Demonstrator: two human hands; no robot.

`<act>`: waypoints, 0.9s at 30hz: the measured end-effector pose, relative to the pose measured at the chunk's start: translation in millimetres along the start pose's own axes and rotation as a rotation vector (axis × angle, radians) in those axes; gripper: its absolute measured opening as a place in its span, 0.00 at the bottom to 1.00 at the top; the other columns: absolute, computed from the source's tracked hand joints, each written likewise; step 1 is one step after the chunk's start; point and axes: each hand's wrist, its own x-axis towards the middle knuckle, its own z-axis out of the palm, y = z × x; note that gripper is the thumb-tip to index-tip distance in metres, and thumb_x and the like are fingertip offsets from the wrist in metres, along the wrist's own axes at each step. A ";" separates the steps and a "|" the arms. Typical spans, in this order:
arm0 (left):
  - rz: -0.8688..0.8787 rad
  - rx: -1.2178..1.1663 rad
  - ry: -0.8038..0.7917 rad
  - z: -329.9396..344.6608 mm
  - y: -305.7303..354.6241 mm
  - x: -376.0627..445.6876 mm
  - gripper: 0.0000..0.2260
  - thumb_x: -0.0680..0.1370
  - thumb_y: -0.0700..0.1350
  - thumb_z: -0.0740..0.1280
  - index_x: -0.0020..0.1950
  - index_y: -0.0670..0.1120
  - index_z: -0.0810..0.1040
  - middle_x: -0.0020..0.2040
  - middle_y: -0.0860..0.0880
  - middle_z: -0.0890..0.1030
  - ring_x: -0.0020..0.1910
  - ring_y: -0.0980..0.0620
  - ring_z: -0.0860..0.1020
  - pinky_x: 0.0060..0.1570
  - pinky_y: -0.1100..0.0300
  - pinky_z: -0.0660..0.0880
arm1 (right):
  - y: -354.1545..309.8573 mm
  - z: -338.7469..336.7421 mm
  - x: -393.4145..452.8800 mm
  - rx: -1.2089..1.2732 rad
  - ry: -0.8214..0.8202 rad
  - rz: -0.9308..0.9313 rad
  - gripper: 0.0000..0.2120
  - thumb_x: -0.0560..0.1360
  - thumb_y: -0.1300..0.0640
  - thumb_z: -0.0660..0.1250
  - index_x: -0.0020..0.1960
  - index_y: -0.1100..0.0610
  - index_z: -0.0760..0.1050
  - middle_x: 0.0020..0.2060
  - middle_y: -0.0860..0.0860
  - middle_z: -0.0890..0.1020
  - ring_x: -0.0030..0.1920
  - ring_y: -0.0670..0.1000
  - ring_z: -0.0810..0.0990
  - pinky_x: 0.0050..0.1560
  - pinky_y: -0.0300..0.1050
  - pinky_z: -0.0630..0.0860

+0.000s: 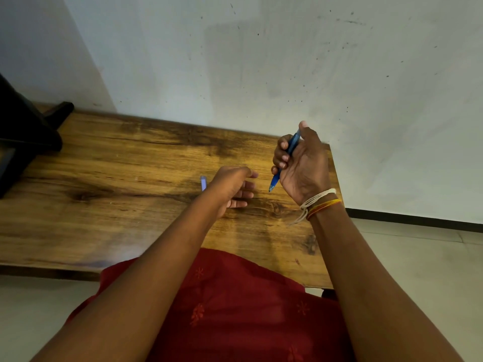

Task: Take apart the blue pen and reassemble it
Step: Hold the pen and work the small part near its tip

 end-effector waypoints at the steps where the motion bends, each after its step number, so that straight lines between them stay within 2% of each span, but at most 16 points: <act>1: -0.003 0.002 -0.002 0.4 0.1 0.1 0.10 0.79 0.44 0.60 0.52 0.46 0.80 0.42 0.48 0.80 0.39 0.51 0.77 0.42 0.57 0.74 | 0.1 -0.3 0.2 -0.005 0.005 -0.002 0.23 0.80 0.43 0.50 0.34 0.56 0.67 0.29 0.51 0.60 0.29 0.48 0.58 0.34 0.44 0.59; 7: -0.003 0.019 -0.022 1.5 -0.4 0.2 0.09 0.79 0.45 0.60 0.51 0.46 0.80 0.44 0.46 0.81 0.41 0.50 0.78 0.42 0.57 0.75 | 0.1 0.4 1.2 0.011 0.035 -0.017 0.23 0.81 0.42 0.51 0.35 0.56 0.68 0.28 0.51 0.61 0.29 0.48 0.59 0.35 0.44 0.60; 14: -0.030 0.014 -0.051 2.5 0.9 -2.2 0.11 0.80 0.44 0.59 0.55 0.44 0.79 0.46 0.45 0.83 0.44 0.47 0.81 0.44 0.57 0.75 | -0.7 1.8 1.1 0.003 0.043 -0.027 0.23 0.81 0.44 0.50 0.35 0.57 0.68 0.28 0.51 0.61 0.29 0.48 0.59 0.34 0.44 0.59; 20: -0.032 0.023 -0.059 3.3 1.3 -3.3 0.12 0.80 0.44 0.59 0.57 0.43 0.79 0.51 0.42 0.84 0.47 0.45 0.82 0.46 0.56 0.75 | -1.7 2.1 1.2 -0.003 0.045 -0.019 0.22 0.81 0.45 0.50 0.35 0.56 0.68 0.28 0.50 0.61 0.29 0.48 0.58 0.34 0.44 0.59; 27: -0.038 0.037 -0.053 4.1 1.4 -2.3 0.12 0.80 0.44 0.58 0.57 0.43 0.79 0.52 0.43 0.84 0.46 0.46 0.82 0.46 0.56 0.76 | -2.8 1.6 -0.1 0.023 0.045 0.000 0.22 0.80 0.46 0.49 0.34 0.56 0.68 0.28 0.49 0.60 0.29 0.48 0.58 0.34 0.45 0.60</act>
